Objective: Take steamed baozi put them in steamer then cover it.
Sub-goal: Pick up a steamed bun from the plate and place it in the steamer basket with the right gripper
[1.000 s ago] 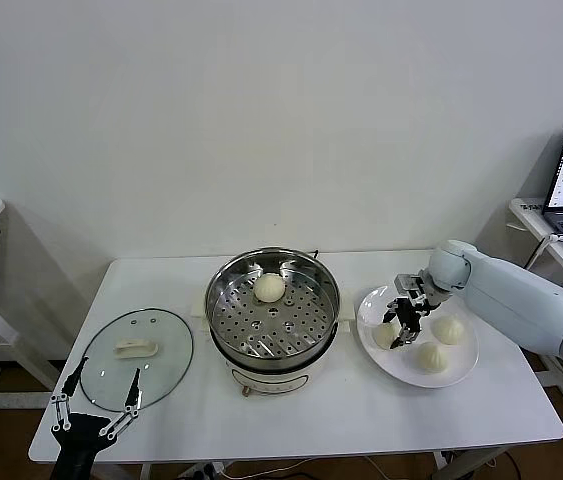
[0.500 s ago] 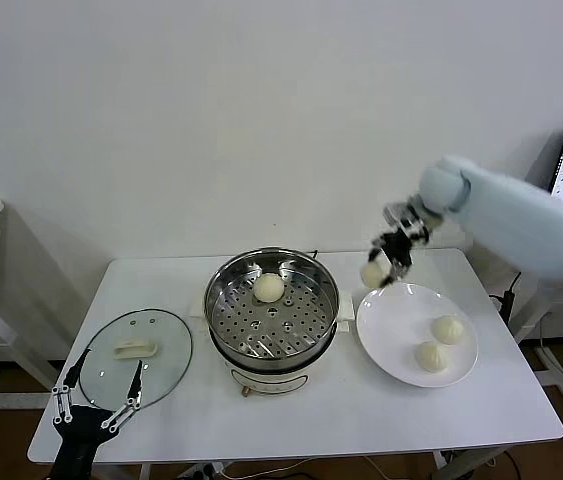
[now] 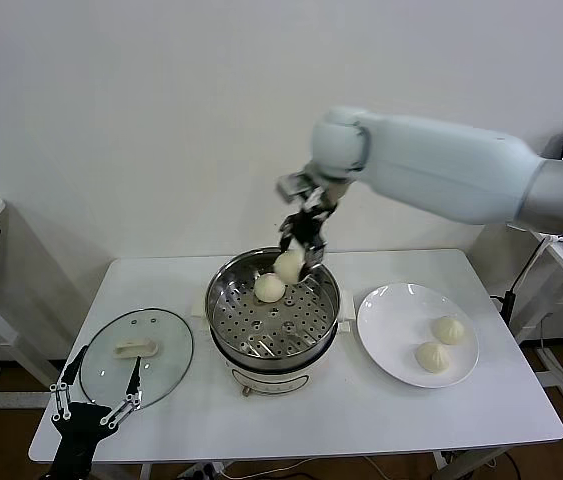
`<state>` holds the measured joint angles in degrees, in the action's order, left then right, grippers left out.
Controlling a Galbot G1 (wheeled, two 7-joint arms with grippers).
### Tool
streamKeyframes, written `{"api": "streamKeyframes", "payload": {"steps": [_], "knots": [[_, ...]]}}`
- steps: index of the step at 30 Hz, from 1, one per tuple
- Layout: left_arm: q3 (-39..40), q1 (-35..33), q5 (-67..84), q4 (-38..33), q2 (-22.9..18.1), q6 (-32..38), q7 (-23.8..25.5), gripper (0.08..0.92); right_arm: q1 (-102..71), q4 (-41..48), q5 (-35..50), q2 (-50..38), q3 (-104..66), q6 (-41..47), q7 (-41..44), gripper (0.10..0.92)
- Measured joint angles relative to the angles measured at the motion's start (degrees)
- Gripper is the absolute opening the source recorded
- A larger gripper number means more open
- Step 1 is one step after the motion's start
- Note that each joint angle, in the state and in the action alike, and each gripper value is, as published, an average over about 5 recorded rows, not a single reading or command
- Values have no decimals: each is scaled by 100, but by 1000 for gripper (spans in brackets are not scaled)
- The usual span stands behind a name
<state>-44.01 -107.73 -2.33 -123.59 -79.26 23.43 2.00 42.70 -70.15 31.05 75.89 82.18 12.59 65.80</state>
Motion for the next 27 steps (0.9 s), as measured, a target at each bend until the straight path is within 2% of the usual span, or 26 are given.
{"api": "streamKeyframes", "payload": {"steps": [10,22,27], "knots": [[-61,49,26,48,15,17,-17,823,-294,78,93,595,309,351,-565,645],[-113,27,38,54,23,35,-21,823,-680,193,48,854,421,502,-880,646],[-135,13,39,55,16,53,-26,823,-773,174,31,857,421,531,-952,697]]}}
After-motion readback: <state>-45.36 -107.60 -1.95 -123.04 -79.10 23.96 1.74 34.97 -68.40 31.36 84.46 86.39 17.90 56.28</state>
